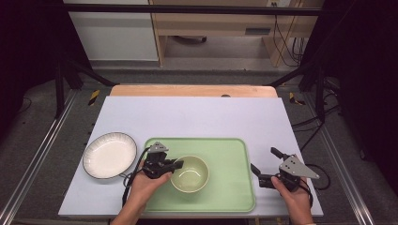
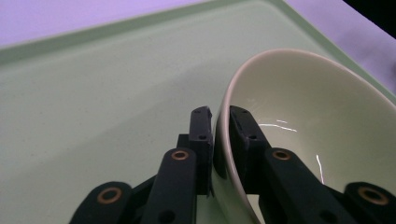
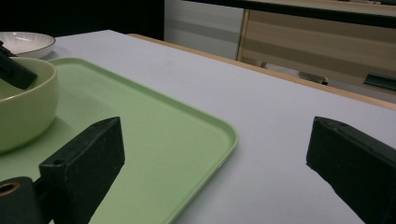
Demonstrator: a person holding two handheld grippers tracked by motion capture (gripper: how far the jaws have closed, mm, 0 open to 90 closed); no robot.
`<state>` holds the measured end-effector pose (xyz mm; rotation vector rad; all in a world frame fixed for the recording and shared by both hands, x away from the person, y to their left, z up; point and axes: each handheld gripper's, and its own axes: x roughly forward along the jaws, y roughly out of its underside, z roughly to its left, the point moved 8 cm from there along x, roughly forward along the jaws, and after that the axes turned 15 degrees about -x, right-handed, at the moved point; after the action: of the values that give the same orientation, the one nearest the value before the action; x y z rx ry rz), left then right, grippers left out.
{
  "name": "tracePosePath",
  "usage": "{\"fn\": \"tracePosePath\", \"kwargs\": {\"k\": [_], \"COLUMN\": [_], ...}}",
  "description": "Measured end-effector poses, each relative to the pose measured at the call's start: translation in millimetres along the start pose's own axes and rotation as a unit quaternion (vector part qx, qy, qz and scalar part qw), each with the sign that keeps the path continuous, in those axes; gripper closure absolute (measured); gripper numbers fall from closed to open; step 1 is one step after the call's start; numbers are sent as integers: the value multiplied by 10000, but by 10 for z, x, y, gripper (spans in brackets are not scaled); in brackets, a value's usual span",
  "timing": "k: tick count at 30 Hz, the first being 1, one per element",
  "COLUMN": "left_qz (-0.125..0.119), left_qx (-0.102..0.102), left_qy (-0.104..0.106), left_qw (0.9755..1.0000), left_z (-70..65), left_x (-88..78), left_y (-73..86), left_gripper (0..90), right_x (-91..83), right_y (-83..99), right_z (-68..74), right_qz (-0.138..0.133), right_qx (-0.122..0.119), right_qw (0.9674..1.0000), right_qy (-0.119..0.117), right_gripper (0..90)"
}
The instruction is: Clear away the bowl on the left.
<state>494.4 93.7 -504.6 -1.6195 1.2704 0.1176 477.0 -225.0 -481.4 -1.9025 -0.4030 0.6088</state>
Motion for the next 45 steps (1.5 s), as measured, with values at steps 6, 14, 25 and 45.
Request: {"fn": "tracePosePath", "kwargs": {"k": [6, 14, 25, 45], "left_qz": [-34, -149, -335, -636], "left_qx": [347, 547, 562, 770], "left_qy": [-133, -151, -19, 310], "left_qw": [9993, 9983, 9979, 9945], "left_z": [-20, -62, -69, -183], "left_x": [-28, -51, -90, -132], "left_y": [-23, -58, -120, -185], "left_gripper": [680, 512, 345, 132], "right_x": [0, 0, -1, 2], "right_y": [2, 3, 2, 0], "right_z": [0, -2, -2, 1], "right_qz": [3, 2, 4, -5], "right_qx": [-1, -8, -6, -30], "right_qw": [10000, 10000, 10000, 10000], "right_qy": [-1, 0, -1, -18], "right_gripper": [43, 43, 43, 42]}}
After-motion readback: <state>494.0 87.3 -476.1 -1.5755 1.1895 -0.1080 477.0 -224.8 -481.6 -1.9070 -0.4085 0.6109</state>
